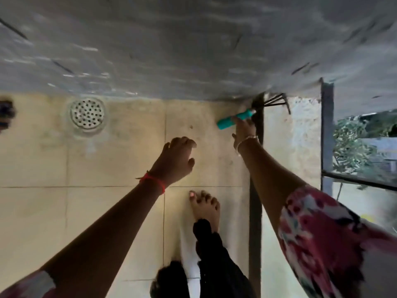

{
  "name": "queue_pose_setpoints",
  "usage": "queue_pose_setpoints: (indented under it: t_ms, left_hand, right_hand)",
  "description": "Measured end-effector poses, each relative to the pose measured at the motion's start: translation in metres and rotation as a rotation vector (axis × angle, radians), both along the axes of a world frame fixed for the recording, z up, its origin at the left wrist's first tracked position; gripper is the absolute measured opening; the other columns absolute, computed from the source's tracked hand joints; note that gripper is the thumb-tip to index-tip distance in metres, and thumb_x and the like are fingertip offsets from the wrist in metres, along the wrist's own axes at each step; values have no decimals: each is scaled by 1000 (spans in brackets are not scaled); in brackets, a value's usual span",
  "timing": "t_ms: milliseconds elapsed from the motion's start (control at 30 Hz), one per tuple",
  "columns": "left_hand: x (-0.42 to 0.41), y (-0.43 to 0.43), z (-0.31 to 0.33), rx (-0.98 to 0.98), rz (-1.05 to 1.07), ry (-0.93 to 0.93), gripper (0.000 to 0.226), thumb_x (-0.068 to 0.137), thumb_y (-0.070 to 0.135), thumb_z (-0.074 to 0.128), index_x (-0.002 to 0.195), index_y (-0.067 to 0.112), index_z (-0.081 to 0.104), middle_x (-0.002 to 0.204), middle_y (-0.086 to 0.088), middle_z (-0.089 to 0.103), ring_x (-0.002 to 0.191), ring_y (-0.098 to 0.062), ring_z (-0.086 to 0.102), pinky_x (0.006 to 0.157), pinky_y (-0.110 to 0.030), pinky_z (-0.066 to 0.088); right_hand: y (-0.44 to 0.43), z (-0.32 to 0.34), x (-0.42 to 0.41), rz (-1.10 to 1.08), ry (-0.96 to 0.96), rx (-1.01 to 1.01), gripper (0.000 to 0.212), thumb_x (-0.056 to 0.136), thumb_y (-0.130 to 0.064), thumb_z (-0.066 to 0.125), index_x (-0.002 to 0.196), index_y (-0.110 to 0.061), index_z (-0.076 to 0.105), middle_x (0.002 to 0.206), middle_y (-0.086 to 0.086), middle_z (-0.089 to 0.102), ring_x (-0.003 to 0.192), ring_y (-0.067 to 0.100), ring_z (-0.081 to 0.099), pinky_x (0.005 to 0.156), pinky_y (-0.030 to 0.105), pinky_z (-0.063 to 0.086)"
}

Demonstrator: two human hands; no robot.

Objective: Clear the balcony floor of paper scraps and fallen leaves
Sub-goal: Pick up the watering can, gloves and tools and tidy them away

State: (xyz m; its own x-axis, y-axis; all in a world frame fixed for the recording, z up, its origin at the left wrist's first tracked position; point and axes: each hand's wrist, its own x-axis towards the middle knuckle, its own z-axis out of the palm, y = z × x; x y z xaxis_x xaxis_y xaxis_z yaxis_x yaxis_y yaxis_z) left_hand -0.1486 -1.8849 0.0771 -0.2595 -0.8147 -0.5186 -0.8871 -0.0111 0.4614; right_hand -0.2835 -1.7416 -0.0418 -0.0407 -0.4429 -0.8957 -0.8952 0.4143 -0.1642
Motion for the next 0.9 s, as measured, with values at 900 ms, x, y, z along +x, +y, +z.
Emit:
queue_pose_setpoints:
  t_ms: [900]
  left_hand:
    - [6, -7, 470, -107, 109, 341, 28, 91, 9, 54, 117, 2, 56, 115, -20, 63, 106, -33, 60, 90, -41, 48]
  right_hand:
    - [-127, 585, 24, -1148, -753, -322, 30, 94, 3, 43, 122, -7, 45, 112, 15, 50, 102, 26, 51, 85, 48, 45]
